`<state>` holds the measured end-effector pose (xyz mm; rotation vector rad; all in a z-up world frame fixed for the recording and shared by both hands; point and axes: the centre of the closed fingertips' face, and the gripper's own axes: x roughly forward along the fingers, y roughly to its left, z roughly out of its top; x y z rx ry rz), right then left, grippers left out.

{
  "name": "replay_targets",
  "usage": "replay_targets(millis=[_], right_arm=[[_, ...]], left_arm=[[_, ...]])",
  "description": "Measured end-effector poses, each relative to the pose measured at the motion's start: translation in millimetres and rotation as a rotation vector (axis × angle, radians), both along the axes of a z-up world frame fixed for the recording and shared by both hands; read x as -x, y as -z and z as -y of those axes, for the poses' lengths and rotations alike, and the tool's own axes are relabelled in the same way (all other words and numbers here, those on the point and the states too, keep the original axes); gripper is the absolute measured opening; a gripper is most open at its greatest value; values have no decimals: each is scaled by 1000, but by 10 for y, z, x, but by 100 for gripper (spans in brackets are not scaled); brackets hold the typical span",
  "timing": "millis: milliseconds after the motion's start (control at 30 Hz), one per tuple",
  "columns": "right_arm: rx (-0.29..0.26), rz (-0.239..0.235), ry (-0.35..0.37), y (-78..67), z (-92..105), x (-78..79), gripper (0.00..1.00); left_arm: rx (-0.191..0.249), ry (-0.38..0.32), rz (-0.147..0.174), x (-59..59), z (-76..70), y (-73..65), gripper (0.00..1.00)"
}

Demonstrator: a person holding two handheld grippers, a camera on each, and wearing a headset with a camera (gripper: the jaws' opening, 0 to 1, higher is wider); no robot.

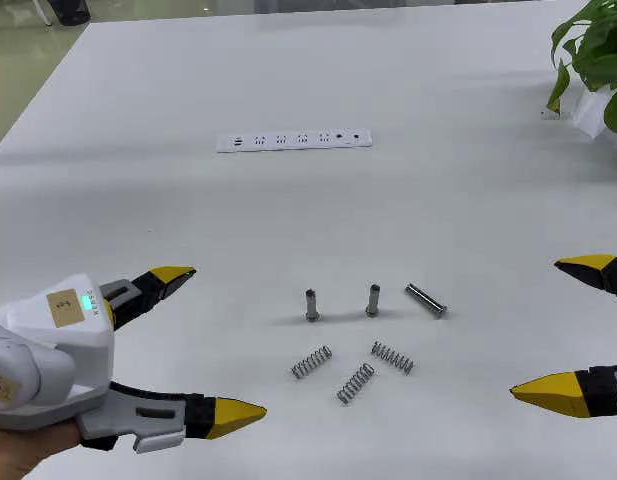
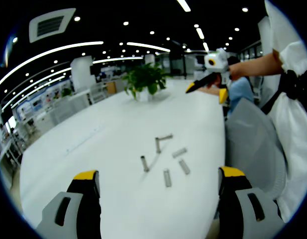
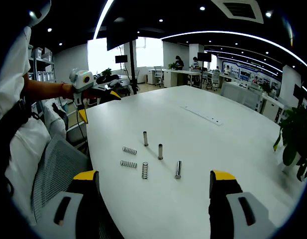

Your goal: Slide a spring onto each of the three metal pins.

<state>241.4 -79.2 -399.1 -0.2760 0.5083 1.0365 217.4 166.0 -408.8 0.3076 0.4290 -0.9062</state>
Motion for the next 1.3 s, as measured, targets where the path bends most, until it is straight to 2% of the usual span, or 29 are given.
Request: replay_targets(millis=[467, 700, 1133, 1300], right_arm=[[-2, -16, -2, 31, -10, -17, 92], [16, -19, -11, 47, -34, -36, 91], [91, -33, -20, 101, -64, -212, 82], [126, -44, -15, 133, -91, -328, 74]], left_arm=[[10, -6, -9, -105, 3, 32, 100], [7, 0, -9, -138, -3, 40, 100], [12, 3, -13, -148, 36, 51, 100], [16, 2, -14, -144, 38, 55, 100]])
